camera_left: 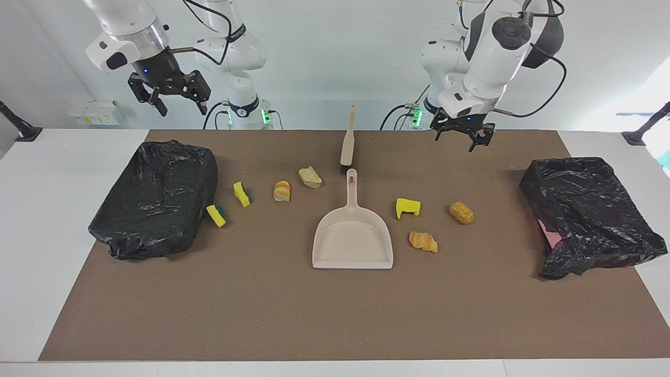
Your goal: Sweep and dump trash in bin
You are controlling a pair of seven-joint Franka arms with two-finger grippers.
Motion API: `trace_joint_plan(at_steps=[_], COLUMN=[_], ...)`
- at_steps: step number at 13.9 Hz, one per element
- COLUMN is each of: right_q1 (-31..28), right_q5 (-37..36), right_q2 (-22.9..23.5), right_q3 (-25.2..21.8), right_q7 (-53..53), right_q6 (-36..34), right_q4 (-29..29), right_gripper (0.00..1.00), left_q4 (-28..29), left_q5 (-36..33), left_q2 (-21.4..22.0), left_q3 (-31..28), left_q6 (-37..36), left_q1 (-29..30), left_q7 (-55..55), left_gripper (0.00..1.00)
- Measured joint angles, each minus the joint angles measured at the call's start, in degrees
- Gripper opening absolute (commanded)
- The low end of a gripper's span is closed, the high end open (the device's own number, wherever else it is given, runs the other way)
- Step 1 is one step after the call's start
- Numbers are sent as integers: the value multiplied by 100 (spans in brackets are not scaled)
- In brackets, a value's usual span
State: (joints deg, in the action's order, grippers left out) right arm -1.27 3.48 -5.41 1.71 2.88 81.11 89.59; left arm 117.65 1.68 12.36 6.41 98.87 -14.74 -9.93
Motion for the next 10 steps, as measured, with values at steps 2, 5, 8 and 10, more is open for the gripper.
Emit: trace_joint_plan(at_steps=[2, 5, 8, 10], right_q1=[0, -7, -17, -23], right_q5=[0, 0, 0, 0], right_q2=[0, 0, 0, 0], right_q3=[0, -1, -29, -38], right_q7=[0, 0, 0, 0], right_q6=[-4, -5, -8, -11], right_q4=[2, 4, 4, 4], right_gripper=[100, 100, 100, 100], left_q4=[229, 581, 993, 1339], left_q5=[6, 30, 308, 483], left_q2=[104, 154, 163, 170], left_q3=[2, 8, 10, 5], left_q6=[42, 293, 688, 1098], left_q1=[-404, -1092, -1684, -2055], left_q7=[283, 732, 1510, 1904], left_gripper=[100, 100, 100, 100])
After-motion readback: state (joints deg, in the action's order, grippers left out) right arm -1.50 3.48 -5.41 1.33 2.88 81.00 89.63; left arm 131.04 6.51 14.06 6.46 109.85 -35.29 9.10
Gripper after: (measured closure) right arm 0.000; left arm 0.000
